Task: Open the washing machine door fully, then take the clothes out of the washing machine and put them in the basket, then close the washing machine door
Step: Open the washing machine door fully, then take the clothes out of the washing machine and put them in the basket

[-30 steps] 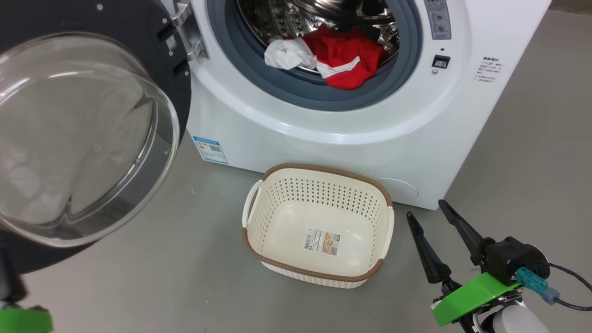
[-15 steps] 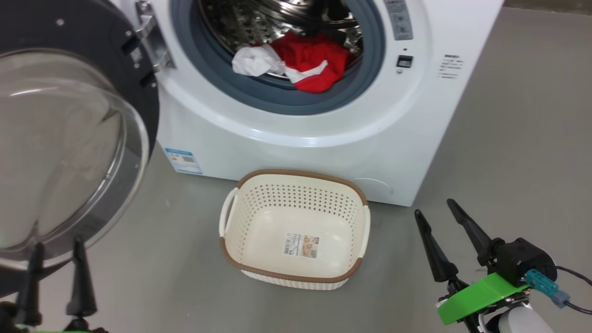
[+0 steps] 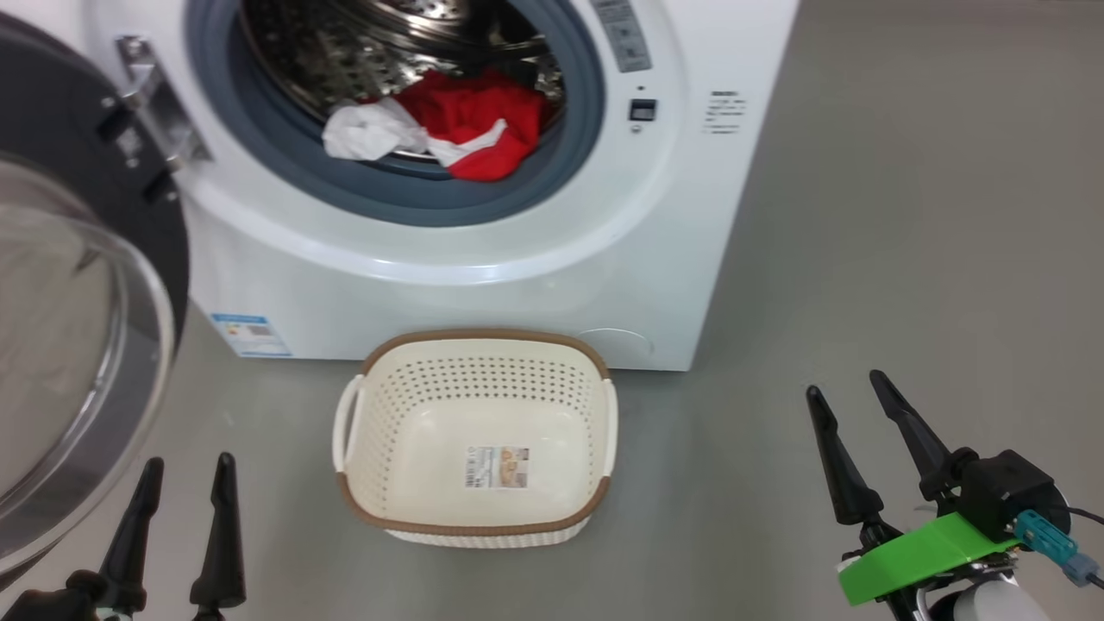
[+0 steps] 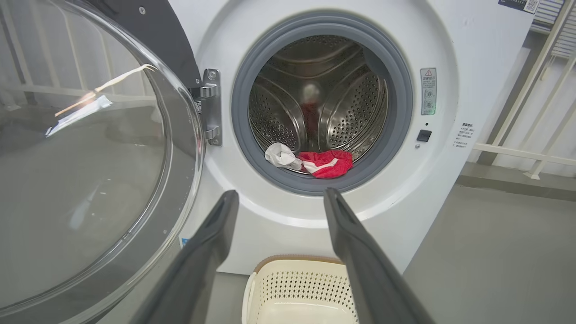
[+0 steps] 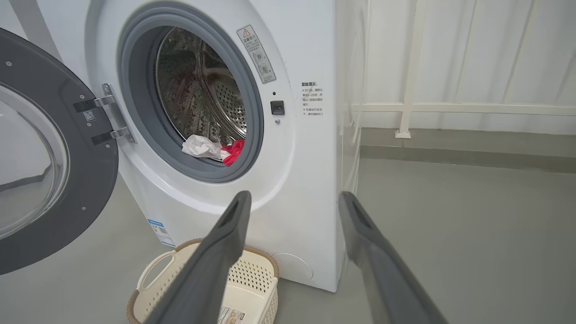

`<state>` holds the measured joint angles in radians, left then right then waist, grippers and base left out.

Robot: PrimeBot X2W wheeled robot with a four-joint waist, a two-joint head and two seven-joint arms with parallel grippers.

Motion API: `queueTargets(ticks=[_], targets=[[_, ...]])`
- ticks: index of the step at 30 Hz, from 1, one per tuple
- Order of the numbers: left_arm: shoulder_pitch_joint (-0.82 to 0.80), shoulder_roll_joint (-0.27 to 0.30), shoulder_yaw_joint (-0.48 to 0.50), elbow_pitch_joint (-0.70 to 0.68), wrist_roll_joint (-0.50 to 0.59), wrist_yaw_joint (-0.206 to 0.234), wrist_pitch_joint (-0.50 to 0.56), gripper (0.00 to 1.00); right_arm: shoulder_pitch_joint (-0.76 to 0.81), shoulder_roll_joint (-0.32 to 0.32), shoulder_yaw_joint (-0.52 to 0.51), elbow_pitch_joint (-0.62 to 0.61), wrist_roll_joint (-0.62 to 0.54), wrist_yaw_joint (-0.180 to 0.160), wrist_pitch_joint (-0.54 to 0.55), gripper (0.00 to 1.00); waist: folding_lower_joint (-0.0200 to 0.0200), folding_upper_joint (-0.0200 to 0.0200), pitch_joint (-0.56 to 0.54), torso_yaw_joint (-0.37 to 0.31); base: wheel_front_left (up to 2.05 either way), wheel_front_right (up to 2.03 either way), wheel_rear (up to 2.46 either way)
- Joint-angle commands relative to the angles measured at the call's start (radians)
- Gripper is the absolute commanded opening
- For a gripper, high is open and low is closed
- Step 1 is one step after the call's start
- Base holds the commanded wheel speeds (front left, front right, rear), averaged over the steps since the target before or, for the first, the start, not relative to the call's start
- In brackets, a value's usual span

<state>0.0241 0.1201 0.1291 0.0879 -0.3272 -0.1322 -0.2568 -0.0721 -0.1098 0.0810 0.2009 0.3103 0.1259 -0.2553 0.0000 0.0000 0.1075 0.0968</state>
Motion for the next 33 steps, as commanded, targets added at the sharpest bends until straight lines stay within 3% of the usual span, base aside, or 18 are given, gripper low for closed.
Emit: queueTargets(ticks=[1,13,33], targets=[[-0.005,0.025,0.026,-0.039,-0.004,0.002,-0.005,1.00,0.003,-0.002,0.012,-0.031,-0.004,0.005,-0.006,1.00,0.0000,0.0000,0.004,-0.039,0.00,0.00,0.00],[0.006,0.014,-0.032,-0.078,-0.003,0.002,-0.005,1.00,0.021,0.013,-0.035,-0.059,-0.009,0.005,-0.006,1.00,0.0000,0.0000,0.025,-0.120,0.00,0.00,0.00],[-0.010,0.030,-0.040,-0.082,0.013,0.002,-0.005,1.00,0.017,0.029,-0.054,-0.068,-0.019,0.005,-0.006,1.00,0.0000,0.0000,0.037,-0.119,0.00,0.00,0.00]])
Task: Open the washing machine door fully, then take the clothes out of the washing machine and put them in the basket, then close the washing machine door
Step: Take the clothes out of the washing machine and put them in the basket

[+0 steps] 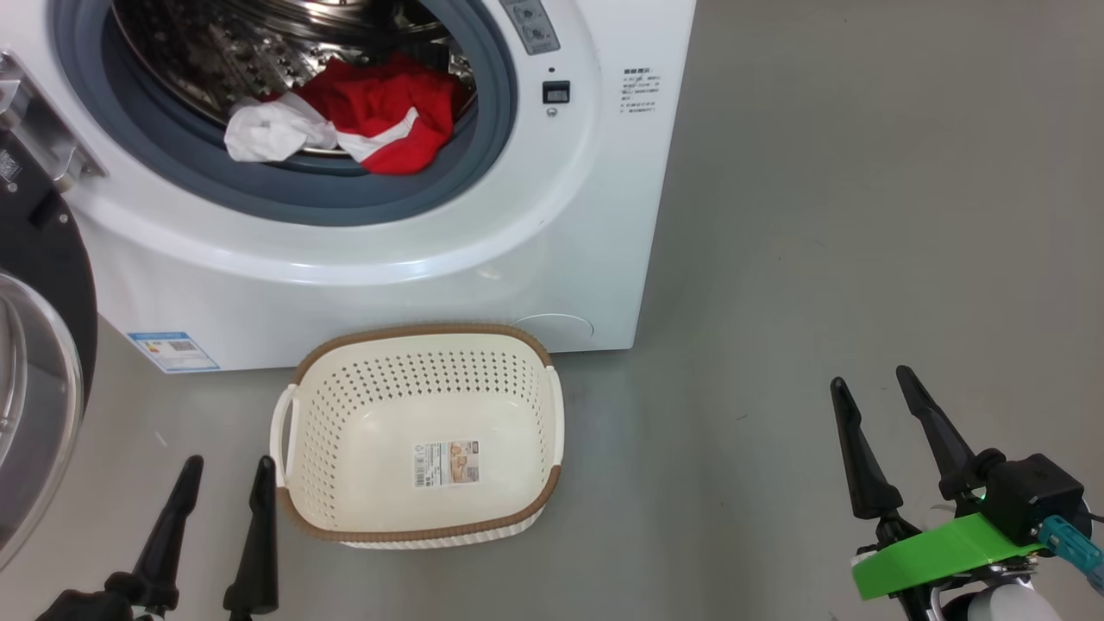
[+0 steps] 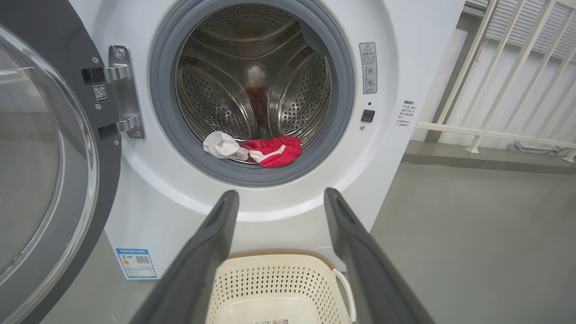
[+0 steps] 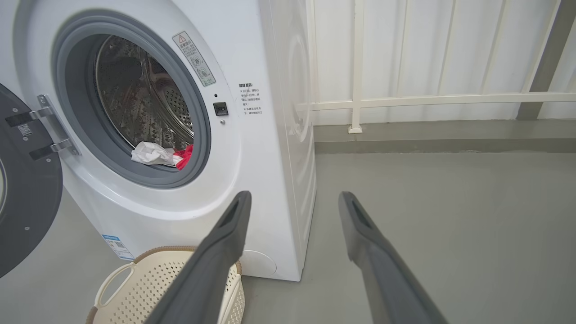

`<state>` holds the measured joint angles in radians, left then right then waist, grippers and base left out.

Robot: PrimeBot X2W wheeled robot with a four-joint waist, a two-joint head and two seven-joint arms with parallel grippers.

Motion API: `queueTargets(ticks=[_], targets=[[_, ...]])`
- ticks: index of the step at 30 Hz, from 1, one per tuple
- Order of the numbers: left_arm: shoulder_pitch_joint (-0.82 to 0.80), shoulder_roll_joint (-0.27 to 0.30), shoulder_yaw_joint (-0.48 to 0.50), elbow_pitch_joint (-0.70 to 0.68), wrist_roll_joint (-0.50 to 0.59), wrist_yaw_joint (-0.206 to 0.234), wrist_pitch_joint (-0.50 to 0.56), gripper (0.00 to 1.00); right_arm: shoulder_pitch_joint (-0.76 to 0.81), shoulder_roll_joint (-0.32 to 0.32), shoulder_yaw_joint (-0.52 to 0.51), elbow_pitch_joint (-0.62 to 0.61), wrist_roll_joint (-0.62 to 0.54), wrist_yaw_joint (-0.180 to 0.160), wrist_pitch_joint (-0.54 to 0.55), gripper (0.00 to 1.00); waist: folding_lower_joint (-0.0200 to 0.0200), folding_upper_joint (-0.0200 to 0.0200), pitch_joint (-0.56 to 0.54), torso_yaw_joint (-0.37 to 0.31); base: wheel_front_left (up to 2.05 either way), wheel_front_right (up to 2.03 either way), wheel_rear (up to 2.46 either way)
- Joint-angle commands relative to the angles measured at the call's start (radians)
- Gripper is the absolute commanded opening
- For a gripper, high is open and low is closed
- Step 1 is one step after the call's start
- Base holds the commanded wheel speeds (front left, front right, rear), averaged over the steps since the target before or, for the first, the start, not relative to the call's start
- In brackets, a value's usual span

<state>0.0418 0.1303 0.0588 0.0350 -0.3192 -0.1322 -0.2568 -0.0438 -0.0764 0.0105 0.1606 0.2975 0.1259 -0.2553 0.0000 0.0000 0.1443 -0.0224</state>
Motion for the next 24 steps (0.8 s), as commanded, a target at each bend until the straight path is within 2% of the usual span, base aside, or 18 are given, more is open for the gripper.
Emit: queueTargets(ticks=[1,14,24], targets=[[-0.028,0.016,0.034,-0.028,0.014,0.002,-0.005,1.00,-0.012,-0.004,0.017,-0.028,-0.006,0.005,-0.006,1.00,0.0000,0.0000,0.000,0.003,0.00,0.00,0.00],[-0.040,0.017,0.037,-0.031,0.022,0.002,-0.005,1.00,-0.024,-0.003,0.020,-0.028,-0.006,0.005,-0.006,1.00,0.0000,0.0000,0.014,0.012,0.03,-0.04,0.01],[-0.052,0.027,0.033,-0.032,0.011,0.002,-0.005,1.00,-0.033,0.001,0.027,-0.028,-0.009,0.005,-0.006,1.00,0.0000,0.0000,0.031,0.011,0.95,-1.02,0.07]])
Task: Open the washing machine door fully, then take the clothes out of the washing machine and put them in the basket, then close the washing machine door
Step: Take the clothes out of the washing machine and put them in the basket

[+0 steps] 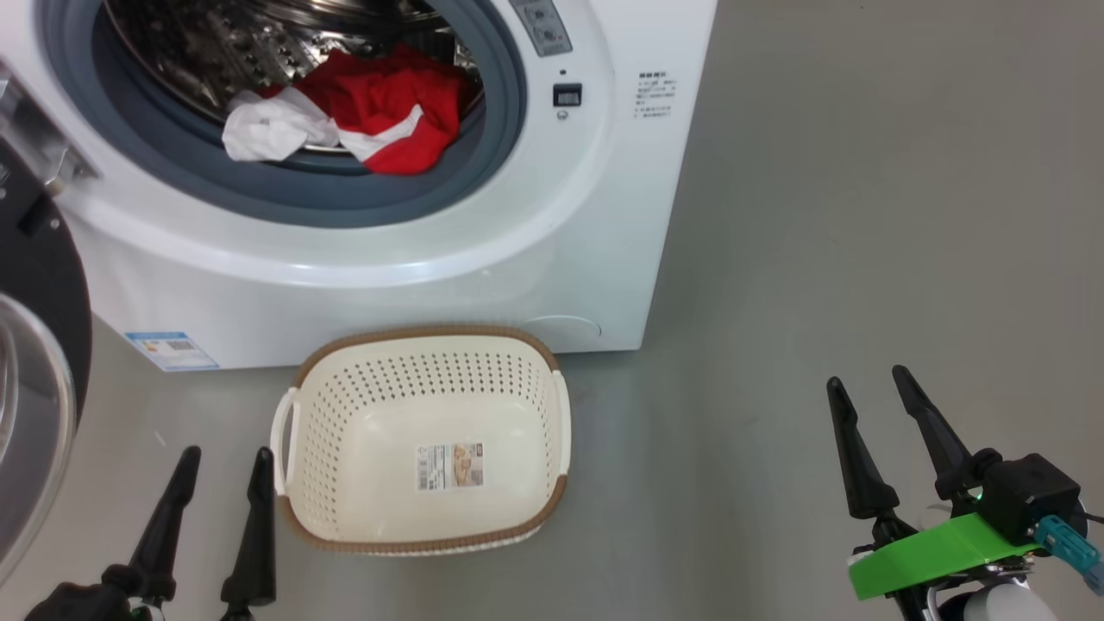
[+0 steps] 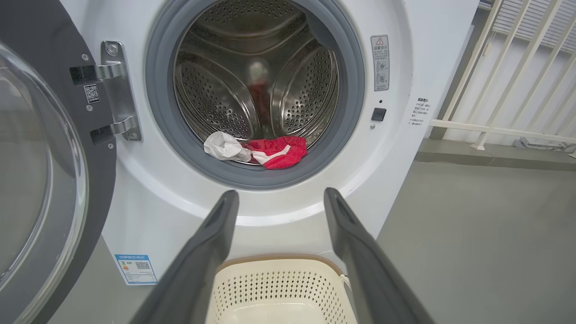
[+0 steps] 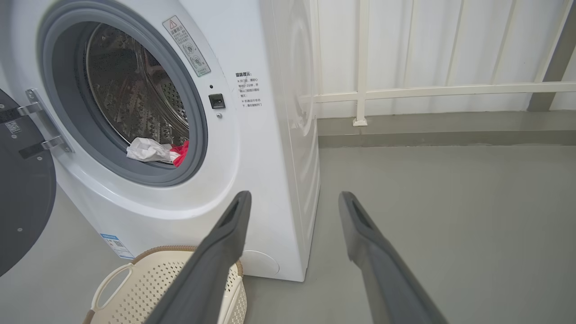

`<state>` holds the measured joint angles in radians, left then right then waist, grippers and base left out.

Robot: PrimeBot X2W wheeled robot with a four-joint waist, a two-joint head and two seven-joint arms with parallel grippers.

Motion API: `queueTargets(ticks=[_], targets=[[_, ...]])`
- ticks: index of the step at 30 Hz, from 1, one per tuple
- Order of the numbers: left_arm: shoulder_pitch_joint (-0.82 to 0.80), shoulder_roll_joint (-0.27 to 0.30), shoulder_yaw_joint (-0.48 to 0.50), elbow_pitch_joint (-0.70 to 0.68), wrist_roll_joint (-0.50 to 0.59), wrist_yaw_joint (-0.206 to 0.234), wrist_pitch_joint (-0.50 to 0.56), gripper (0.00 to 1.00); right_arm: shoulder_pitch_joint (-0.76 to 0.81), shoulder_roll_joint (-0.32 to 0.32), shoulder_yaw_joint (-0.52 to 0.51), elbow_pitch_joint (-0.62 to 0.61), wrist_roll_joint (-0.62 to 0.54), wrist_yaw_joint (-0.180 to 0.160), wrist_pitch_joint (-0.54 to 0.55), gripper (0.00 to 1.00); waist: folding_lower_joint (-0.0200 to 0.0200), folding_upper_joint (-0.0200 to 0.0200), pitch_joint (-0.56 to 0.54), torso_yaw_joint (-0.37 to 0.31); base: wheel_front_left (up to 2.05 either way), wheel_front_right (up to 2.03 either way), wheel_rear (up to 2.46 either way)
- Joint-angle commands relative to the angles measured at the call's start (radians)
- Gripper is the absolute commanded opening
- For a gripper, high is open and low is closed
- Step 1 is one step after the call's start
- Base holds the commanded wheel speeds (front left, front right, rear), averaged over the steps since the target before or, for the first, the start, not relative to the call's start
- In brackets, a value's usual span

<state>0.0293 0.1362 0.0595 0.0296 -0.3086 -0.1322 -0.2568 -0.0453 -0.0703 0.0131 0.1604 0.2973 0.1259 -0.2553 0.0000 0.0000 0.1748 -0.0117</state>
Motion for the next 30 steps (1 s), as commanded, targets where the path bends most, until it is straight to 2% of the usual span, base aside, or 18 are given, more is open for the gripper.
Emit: queueTargets(ticks=[1,15,30], targets=[[-0.041,0.021,0.033,-0.027,-0.001,0.002,-0.005,1.00,-0.032,-0.005,0.024,-0.028,-0.010,0.005,-0.006,1.00,0.0000,0.0000,0.002,0.000,1.27,-1.33,0.06],[-0.051,0.033,0.017,-0.017,-0.001,0.002,-0.005,1.00,-0.035,0.000,0.035,-0.023,-0.011,0.005,-0.006,1.00,0.0000,0.0000,0.003,0.005,1.16,-1.22,0.07],[-0.058,0.035,0.006,0.026,-0.010,0.002,-0.005,1.00,-0.039,0.004,0.042,-0.020,-0.012,0.005,-0.006,1.00,0.0000,0.0000,0.014,0.006,0.06,-0.06,0.00]])
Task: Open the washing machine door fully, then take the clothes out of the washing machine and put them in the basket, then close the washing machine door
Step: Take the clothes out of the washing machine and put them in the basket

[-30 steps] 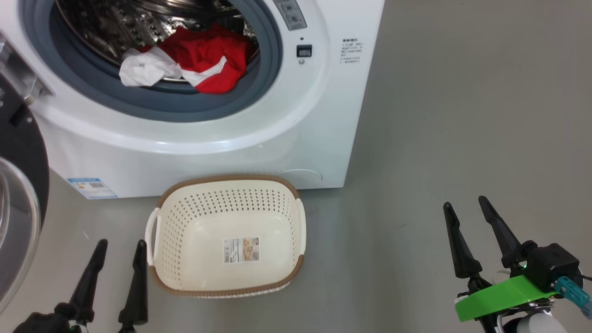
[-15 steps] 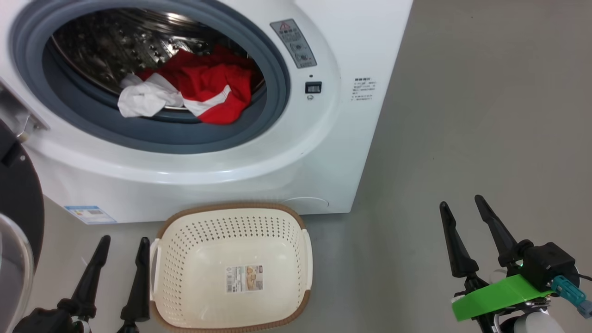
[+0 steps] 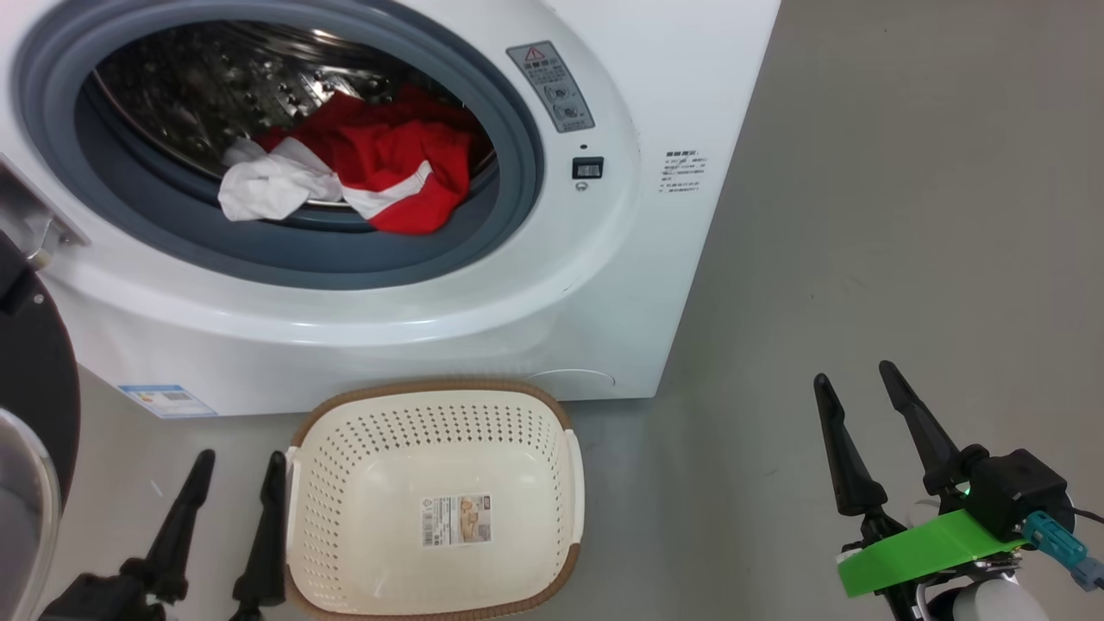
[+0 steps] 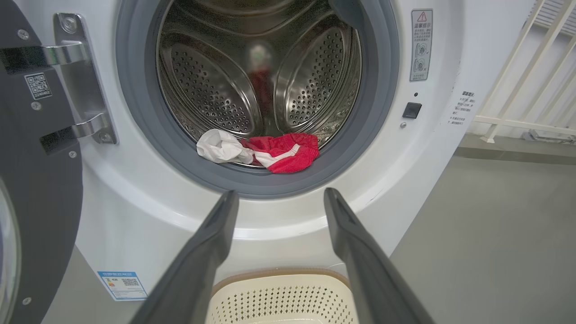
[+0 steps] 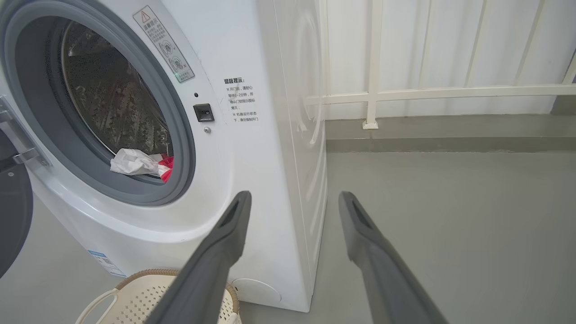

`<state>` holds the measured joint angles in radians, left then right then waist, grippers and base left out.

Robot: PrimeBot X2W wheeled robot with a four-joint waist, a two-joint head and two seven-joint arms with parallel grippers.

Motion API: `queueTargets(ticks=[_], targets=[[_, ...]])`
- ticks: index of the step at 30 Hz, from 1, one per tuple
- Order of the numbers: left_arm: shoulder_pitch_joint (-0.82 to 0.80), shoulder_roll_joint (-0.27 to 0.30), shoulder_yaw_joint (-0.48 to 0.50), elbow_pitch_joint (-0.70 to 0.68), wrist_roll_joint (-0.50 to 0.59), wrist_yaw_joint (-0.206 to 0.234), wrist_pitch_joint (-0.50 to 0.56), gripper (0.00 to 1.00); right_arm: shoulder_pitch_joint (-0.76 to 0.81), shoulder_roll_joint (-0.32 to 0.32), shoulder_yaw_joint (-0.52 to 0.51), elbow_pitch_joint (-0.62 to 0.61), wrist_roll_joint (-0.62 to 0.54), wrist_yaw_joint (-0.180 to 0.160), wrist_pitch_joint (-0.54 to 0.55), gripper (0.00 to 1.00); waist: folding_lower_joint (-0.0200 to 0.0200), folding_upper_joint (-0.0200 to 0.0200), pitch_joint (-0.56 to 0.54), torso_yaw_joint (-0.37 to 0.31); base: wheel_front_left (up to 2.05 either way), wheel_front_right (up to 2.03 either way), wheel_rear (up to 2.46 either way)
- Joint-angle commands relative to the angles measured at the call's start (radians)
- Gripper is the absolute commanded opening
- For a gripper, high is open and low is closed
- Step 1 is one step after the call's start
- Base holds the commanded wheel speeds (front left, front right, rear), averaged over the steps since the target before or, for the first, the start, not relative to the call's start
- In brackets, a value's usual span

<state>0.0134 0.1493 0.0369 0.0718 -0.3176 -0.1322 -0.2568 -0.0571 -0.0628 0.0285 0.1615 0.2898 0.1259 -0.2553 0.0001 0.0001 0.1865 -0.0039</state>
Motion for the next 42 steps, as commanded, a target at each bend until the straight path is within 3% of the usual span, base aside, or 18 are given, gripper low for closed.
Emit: queueTargets(ticks=[1,9,15,30,42], targets=[[-0.048,0.023,0.023,-0.008,-0.001,0.002,-0.005,1.00,-0.029,-0.003,0.026,-0.022,-0.004,0.005,-0.006,1.00,0.0000,-0.0001,0.005,-0.002,0.00,0.00,0.00],[-0.188,0.056,-0.033,0.096,-0.005,0.002,-0.005,1.00,-0.047,0.004,0.025,-0.027,-0.002,0.005,-0.006,1.00,0.0000,-0.0001,0.049,-0.017,0.00,0.00,0.00],[-0.396,0.112,-0.117,0.282,-0.063,0.002,0.002,1.00,-0.072,0.009,0.024,-0.033,-0.002,0.005,-0.006,1.00,0.0000,-0.0001,0.108,-0.046,0.00,0.00,0.00],[-0.919,0.215,-0.293,0.646,-0.170,0.002,0.201,1.00,-0.156,0.012,0.047,-0.064,0.053,0.005,-0.006,1.00,0.0000,-0.0001,0.293,-0.135,0.00,0.00,0.00],[-1.150,0.269,-0.359,0.884,-0.286,0.002,0.256,1.00,-0.191,0.012,0.084,-0.076,0.090,0.005,-0.006,1.00,0.0000,-0.0001,0.363,-0.180,0.00,0.00,0.00]])
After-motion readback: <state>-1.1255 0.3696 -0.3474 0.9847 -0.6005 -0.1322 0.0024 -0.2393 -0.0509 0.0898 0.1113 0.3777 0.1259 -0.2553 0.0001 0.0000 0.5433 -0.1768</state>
